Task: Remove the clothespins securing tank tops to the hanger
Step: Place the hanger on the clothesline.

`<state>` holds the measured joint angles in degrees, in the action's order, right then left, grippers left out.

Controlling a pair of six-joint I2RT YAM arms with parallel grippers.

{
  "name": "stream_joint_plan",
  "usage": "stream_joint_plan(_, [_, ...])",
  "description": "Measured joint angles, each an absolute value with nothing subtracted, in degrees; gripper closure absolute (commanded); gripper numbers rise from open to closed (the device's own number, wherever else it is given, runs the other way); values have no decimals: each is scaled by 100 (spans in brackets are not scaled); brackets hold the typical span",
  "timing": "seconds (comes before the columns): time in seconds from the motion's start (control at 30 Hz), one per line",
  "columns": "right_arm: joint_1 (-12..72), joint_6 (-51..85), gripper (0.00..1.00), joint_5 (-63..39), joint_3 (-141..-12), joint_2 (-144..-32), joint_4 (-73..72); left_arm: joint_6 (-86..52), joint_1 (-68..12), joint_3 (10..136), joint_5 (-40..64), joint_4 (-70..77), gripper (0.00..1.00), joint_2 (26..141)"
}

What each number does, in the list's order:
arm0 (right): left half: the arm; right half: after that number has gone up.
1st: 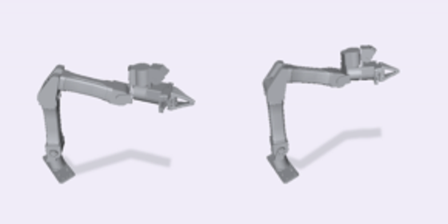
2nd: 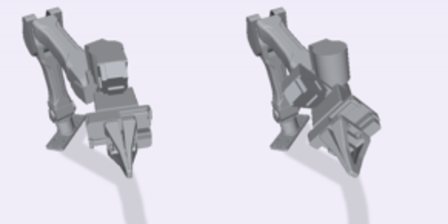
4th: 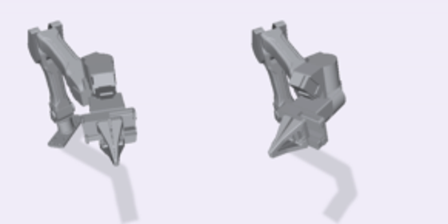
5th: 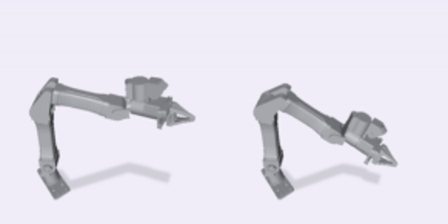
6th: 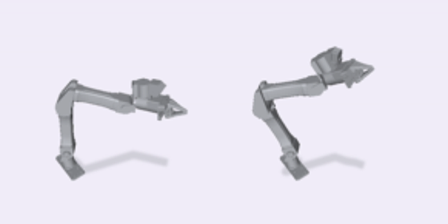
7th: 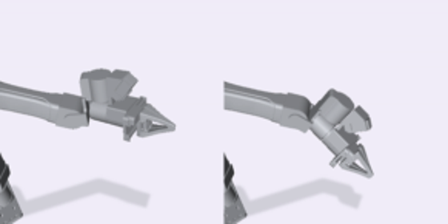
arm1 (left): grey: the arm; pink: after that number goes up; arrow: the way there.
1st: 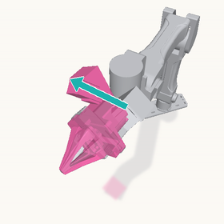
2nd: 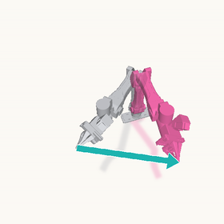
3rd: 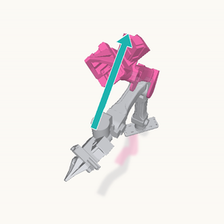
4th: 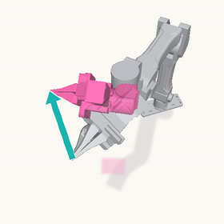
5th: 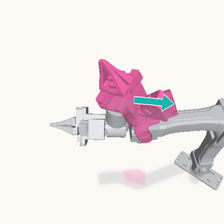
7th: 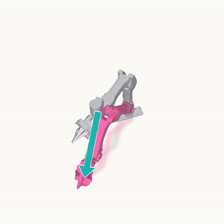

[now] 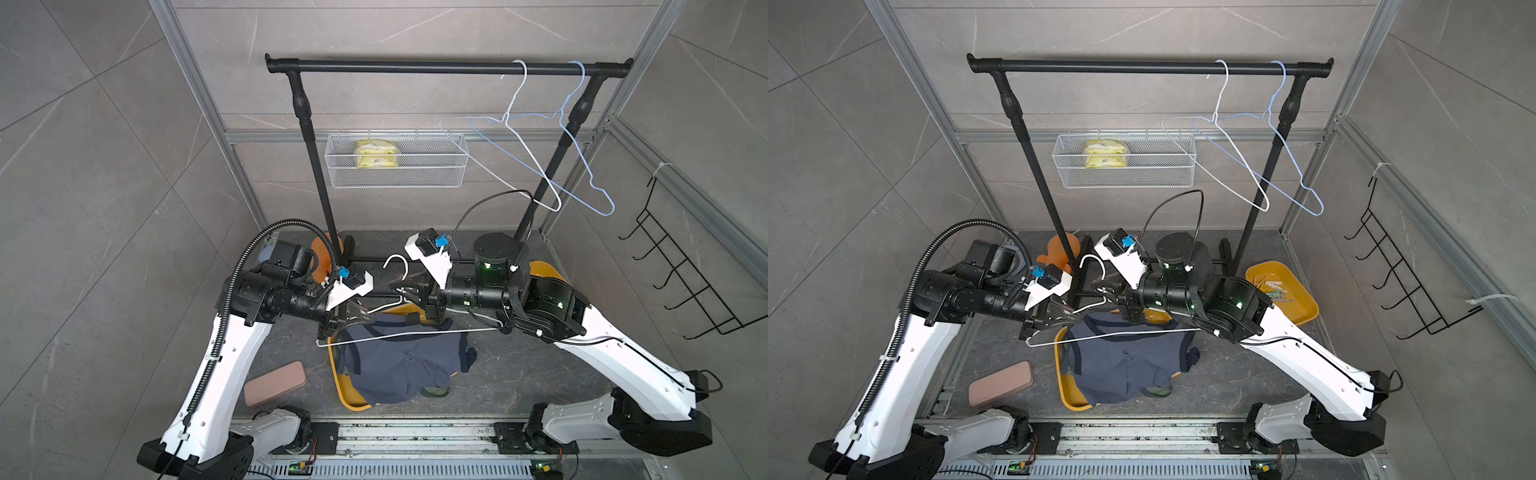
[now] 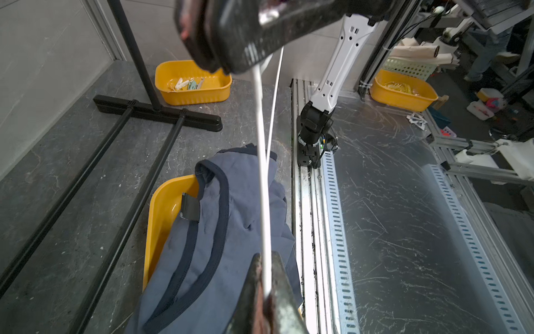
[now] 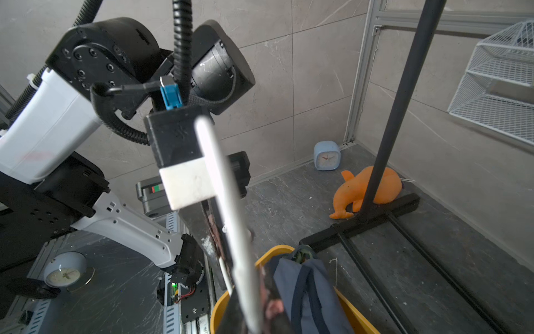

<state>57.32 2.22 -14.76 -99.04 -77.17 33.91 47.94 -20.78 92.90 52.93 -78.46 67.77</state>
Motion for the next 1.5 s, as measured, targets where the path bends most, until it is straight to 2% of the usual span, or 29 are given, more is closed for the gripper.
stream_joint_plan(0.1, [5736,150,61,-1426,-10136,-7686,3763,4908,-2091,9491,4976,-7996,100,6785])
stream_joint_plan(0.23, [5736,86,58,-1299,-10210,-7450,4335,5142,-2102,9865,4748,-8291,100,6781])
stream_joint_plan(0.5, [5736,19,56,-996,-9824,-6862,5074,5439,-2141,10160,4674,-8637,100,6761])
stream_joint_plan(0.73, [5736,19,58,-980,-9435,-6829,5380,5570,-2187,10256,4740,-8641,100,6744])
stream_joint_plan(0.83, [5736,19,65,-956,-9393,-6901,5513,5618,-2200,10307,4810,-8643,100,6744])
stream_joint_plan(0.87, [5736,12,71,-941,-9386,-6921,5546,5629,-2204,10322,4816,-8643,100,6744])
stream_joint_plan(0.9, [5736,-1,84,-917,-9371,-6934,5570,5653,-2217,10331,4814,-8643,100,6742])
stream_joint_plan(0.97, [5760,-91,99,-943,-9362,-6938,5627,5669,-2217,10335,4772,-8641,100,6746])
stream_joint_plan(1.03, [5861,-222,100,-1037,-9362,-6932,5701,5669,-2209,10335,4685,-8637,100,6796])
stream_joint_plan(1.07, [5883,-242,100,-1037,-9365,-6930,5747,5666,-2209,10335,4676,-8637,97,6827])
stream_joint_plan(1.1, [5881,-255,100,-1022,-9365,-6932,5782,5660,-2211,10333,4672,-8635,83,6840])
stream_joint_plan(1.13, [5872,-261,100,-1020,-9367,-6932,5806,5642,-2215,10333,4663,-8624,68,6851])
stream_joint_plan(1.17, [5870,-259,100,-980,-9369,-6936,5850,5612,-2215,10333,4659,-8593,43,6851])
stream_joint_plan(1.2, [5867,-257,100,-932,-9373,-6936,5887,5542,-2220,10333,4654,-8560,27,6849])
stream_joint_plan(1.3, [5808,-191,100,-626,-9402,-6936,5929,5256,-2226,10333,4497,-8346,14,6816])
stream_joint_plan(1.5, [5784,82,100,364,-9887,-6936,6283,4261,-2226,10468,3288,-7290,5,6788])
